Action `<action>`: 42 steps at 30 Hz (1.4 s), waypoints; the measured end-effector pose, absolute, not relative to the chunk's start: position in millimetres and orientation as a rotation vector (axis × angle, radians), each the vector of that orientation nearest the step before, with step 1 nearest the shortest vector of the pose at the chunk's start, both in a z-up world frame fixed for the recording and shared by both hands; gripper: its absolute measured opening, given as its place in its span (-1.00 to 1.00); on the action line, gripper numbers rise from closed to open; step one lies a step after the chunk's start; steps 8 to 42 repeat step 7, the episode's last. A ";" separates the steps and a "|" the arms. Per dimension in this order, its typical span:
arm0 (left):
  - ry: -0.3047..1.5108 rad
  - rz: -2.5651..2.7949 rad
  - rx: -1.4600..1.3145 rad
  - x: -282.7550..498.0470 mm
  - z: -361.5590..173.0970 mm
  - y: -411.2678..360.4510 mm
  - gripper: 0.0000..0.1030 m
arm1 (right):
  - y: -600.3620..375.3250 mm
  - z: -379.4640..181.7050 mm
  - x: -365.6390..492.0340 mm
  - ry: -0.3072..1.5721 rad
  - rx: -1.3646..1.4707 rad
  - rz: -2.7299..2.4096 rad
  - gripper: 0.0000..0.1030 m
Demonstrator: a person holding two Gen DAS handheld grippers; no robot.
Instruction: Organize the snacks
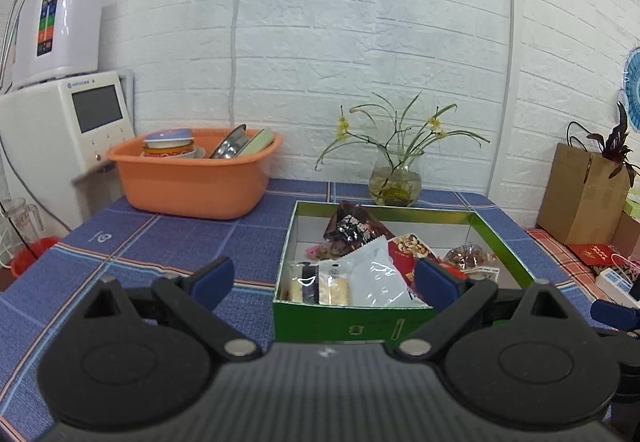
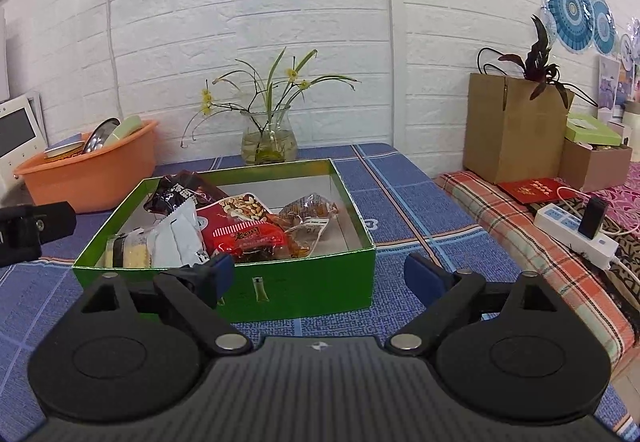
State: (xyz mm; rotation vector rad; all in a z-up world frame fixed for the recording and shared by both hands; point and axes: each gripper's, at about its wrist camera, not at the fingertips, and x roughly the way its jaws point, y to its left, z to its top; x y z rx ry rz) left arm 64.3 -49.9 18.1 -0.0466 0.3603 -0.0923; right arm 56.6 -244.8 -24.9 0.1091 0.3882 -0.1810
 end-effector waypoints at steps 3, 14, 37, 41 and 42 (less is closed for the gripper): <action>0.350 -0.082 -0.019 63.7 18.4 -53.3 0.86 | -244.6 -25.0 56.3 0.387 0.110 -0.182 1.00; 0.367 -0.071 0.007 65.2 17.3 -57.1 0.86 | -245.1 -25.3 56.7 0.390 0.109 -0.177 1.00; 0.367 -0.071 0.007 65.2 17.3 -57.1 0.86 | -245.1 -25.3 56.7 0.390 0.109 -0.177 1.00; 0.367 -0.071 0.007 65.2 17.3 -57.1 0.86 | -245.1 -25.3 56.7 0.390 0.109 -0.177 1.00; 0.367 -0.071 0.007 65.2 17.3 -57.1 0.86 | -245.1 -25.3 56.7 0.390 0.109 -0.177 1.00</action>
